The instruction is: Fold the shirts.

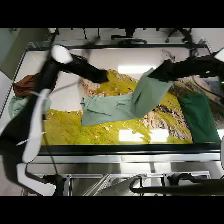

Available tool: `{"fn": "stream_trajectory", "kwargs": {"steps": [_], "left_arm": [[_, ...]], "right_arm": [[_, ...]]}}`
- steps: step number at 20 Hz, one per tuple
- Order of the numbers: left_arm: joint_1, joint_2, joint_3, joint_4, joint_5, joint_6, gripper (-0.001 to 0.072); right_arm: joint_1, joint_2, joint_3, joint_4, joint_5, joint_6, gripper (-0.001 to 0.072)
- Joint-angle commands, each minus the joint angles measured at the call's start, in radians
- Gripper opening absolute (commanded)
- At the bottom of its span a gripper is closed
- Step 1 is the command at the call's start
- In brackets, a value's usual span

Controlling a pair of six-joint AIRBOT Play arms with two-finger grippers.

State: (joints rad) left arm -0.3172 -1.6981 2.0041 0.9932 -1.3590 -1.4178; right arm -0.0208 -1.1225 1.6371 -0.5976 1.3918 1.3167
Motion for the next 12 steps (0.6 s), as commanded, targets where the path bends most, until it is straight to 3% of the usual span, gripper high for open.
{"fn": "stream_trajectory", "kwargs": {"steps": [1,5,7,8,10,12], "left_arm": [[0.21,0.261,-0.022,-0.002,-0.042,-0.003,0.0012],[0.357,0.422,-0.022,-0.001,-0.09,-0.004,0.0012],[0.374,0.453,-0.022,0.001,-0.121,-0.003,0.0012],[0.374,0.462,-0.022,0.001,-0.13,0.001,0.0012],[0.362,0.463,-0.022,0.0,-0.135,0.003,0.0012],[0.353,0.453,-0.022,0.001,-0.138,0.003,0.0012]], "right_arm": [[0.247,-0.032,-0.029,0.0,-0.288,-0.011,0.002],[0.614,-0.226,-0.029,-0.004,-0.729,-0.081,0.0036],[0.761,-0.379,-0.029,-0.003,-0.964,-0.117,0.0245],[0.814,-0.451,-0.026,-0.003,-1.067,-0.138,0.0261],[0.848,-0.514,-0.024,-0.004,-1.133,-0.147,0.0329],[0.807,-0.493,-0.024,-0.011,-1.056,-0.153,0.0378]]}}
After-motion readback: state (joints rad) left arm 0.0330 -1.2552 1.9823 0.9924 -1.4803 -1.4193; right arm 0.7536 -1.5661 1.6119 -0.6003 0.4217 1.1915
